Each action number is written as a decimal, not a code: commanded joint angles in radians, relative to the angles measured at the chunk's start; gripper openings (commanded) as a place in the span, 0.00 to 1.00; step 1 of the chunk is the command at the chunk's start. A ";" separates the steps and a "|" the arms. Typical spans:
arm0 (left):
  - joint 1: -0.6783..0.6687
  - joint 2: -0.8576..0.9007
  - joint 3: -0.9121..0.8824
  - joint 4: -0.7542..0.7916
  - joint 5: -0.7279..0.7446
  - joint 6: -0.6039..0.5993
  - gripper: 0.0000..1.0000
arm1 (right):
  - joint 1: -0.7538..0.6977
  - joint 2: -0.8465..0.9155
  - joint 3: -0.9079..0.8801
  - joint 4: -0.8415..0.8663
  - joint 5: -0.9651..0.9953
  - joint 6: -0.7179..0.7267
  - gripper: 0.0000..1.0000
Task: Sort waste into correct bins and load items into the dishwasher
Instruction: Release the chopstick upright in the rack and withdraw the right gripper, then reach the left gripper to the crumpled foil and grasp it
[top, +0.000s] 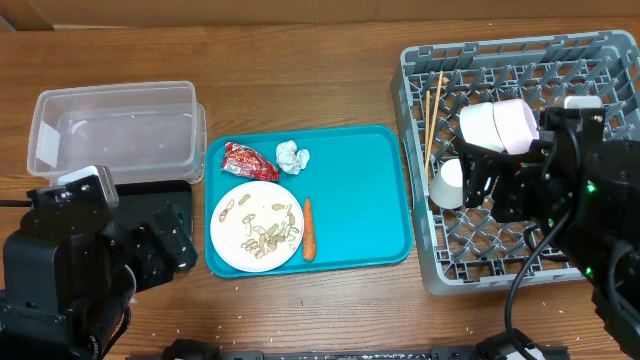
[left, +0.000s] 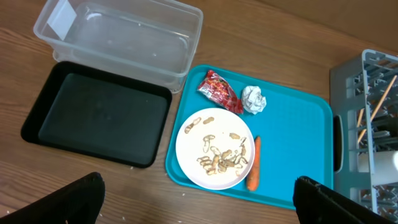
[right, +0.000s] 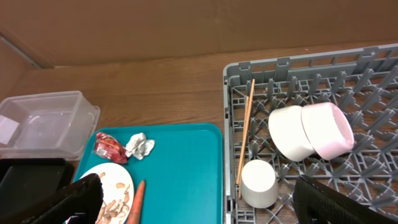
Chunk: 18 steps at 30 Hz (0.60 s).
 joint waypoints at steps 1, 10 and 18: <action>0.006 0.000 0.013 0.007 0.093 -0.058 1.00 | -0.002 -0.003 0.007 0.002 -0.023 0.005 1.00; 0.006 0.005 0.010 0.148 0.160 -0.084 1.00 | -0.002 0.024 0.006 0.002 -0.023 0.005 1.00; -0.030 0.156 -0.076 0.097 0.264 -0.031 0.85 | -0.002 0.055 0.006 0.002 -0.023 0.005 1.00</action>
